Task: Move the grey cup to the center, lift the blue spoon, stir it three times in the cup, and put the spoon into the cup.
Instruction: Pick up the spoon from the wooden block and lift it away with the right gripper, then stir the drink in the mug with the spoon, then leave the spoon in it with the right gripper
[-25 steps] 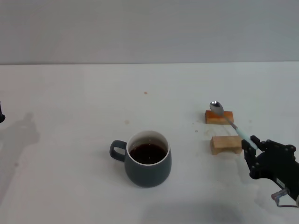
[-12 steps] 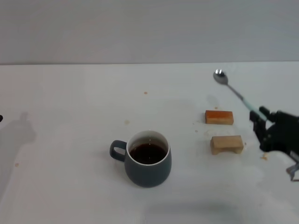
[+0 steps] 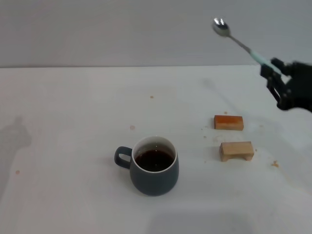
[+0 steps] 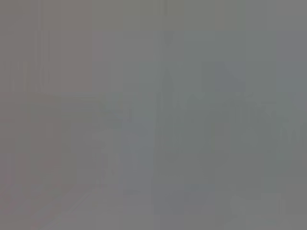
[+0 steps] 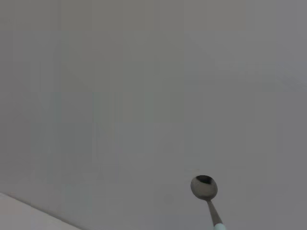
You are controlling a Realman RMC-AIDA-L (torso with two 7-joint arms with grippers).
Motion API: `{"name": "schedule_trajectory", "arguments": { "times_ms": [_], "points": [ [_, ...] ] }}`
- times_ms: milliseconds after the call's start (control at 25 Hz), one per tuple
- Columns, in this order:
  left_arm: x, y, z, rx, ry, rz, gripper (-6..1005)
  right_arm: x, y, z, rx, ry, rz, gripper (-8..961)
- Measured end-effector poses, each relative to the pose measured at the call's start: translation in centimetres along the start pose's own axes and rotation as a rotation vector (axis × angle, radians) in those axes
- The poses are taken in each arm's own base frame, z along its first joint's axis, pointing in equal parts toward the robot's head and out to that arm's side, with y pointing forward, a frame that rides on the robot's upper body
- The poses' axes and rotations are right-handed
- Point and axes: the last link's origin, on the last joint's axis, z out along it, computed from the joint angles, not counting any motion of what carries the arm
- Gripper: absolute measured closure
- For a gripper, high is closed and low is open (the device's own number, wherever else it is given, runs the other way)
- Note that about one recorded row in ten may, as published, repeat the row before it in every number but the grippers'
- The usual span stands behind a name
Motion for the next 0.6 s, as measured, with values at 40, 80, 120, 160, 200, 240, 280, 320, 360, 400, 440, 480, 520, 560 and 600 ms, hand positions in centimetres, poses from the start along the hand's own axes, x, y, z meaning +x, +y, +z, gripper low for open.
{"name": "schedule_trajectory", "arguments": {
  "times_ms": [40, 80, 120, 160, 200, 240, 280, 320, 360, 400, 440, 480, 520, 560, 600],
  "points": [
    [0.0, 0.0, 0.0, 0.0, 0.0, 0.0, 1002, 0.0, 0.0, 0.0, 0.0, 0.0, 0.0, 793],
    [0.0, 0.0, 0.0, 0.004, 0.001, -0.003, 1002, -0.6, -0.2, 0.3, -0.03, -0.001, 0.006, 793],
    [0.0, 0.0, 0.1, 0.007, 0.002, -0.007, 1002, -1.5, -0.5, 1.0, -0.086, 0.019, 0.006, 793],
    [0.0, 0.0, 0.1, 0.012, 0.004, -0.01, 1002, -1.5, -0.5, 1.0, -0.086, 0.019, 0.006, 793],
    [0.0, 0.0, 0.2, 0.019, 0.007, -0.016, 1002, -2.4, -0.7, 1.9, -0.127, 0.053, 0.002, 793],
    [0.0, 0.0, 0.2, 0.019, 0.007, -0.016, 1002, -2.9, -0.8, 2.3, -0.143, 0.074, -0.002, 793],
    [-0.1, 0.0, 0.3, 0.023, 0.008, -0.019, 1002, -2.9, -0.8, 2.3, -0.143, 0.074, -0.002, 793],
    [0.0, 0.0, 0.4, 0.028, 0.013, -0.025, 1002, -3.8, -0.8, 3.0, -0.184, 0.12, -0.014, 793],
    [0.0, 0.0, 0.4, 0.028, 0.013, -0.025, 1002, -4.2, -0.9, 3.2, -0.198, 0.138, -0.02, 793],
    [0.1, 0.0, 0.5, 0.035, 0.017, -0.029, 1002, -4.8, -1.0, 3.4, -0.218, 0.151, -0.023, 793],
    [0.1, 0.0, 0.5, 0.035, 0.017, -0.029, 1002, -4.8, -1.0, 3.4, -0.218, 0.151, -0.023, 793],
    [0.1, 0.0, 0.6, 0.039, 0.02, -0.032, 1002, -5.3, -1.0, 3.4, -0.233, 0.156, -0.026, 793],
    [0.1, -0.1, 0.6, 0.046, 0.023, -0.037, 1002, -6.4, -1.1, 3.3, -0.273, 0.163, -0.031, 794],
    [0.1, -0.1, 0.6, 0.046, 0.023, -0.037, 1002, -6.4, -1.1, 3.3, -0.273, 0.163, -0.031, 794],
    [0.2, -0.2, 0.7, 0.049, 0.025, -0.038, 1002, -7.6, -1.1, 3.2, -0.31, 0.169, -0.037, 794]
  ]
}}
